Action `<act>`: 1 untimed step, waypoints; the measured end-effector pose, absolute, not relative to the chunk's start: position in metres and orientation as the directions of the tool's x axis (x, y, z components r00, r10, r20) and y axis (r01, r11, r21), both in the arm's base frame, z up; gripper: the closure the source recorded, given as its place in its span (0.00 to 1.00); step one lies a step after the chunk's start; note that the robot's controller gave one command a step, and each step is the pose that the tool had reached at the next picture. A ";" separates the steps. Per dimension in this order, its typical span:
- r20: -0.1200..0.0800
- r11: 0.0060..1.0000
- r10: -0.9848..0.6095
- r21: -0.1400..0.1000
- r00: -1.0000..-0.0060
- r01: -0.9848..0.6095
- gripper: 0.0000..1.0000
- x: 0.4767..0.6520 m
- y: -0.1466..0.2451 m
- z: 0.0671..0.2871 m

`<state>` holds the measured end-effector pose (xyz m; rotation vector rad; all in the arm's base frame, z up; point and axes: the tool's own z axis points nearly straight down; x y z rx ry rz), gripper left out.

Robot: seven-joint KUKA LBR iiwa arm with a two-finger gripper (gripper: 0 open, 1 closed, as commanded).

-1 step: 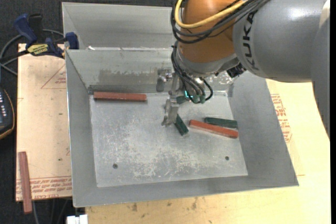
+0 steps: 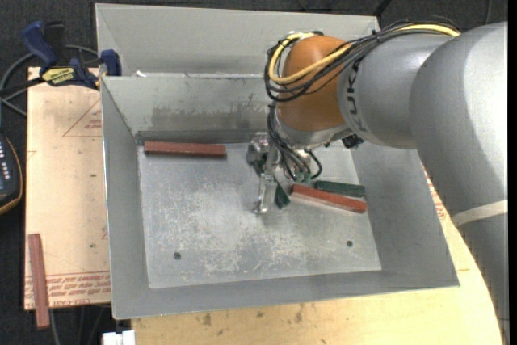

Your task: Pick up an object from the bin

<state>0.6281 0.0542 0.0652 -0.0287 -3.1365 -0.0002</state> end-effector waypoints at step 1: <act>-0.001 0.990 -0.142 -0.002 -0.990 -0.142 0.00 0.625 -0.042 0.071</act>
Offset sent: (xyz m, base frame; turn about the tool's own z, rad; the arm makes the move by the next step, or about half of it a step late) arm -0.0032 -0.0921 0.0062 -0.1673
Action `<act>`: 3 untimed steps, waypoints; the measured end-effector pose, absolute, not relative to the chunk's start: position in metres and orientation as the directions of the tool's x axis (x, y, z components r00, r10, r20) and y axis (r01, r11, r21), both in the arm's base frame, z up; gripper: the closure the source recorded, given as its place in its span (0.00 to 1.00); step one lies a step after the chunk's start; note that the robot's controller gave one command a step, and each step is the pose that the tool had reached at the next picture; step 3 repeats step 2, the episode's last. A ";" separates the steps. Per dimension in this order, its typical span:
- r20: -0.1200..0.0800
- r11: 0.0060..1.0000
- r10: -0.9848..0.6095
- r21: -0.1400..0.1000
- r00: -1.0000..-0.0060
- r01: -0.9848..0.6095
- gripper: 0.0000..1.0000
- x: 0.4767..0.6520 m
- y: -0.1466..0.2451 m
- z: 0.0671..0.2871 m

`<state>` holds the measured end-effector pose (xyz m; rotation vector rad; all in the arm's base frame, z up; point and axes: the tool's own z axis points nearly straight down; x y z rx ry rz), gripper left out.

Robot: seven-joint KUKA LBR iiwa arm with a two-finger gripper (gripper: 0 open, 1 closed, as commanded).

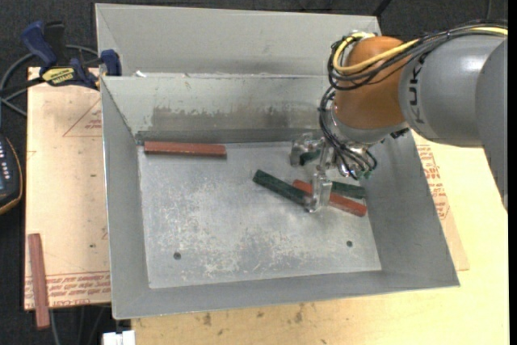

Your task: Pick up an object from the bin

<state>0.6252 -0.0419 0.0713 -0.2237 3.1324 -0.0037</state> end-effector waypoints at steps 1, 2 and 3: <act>-0.003 0.989 -0.146 0.002 -0.989 -0.146 1.00 0.626 -0.037 0.072; -0.010 0.901 -0.434 -0.004 -0.901 -0.434 1.00 0.617 -0.046 0.219; -0.010 0.901 -0.434 -0.004 -0.901 -0.434 1.00 0.617 -0.046 0.219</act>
Offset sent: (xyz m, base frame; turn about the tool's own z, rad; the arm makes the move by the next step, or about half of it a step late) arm 0.0000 0.0000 0.0000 0.0000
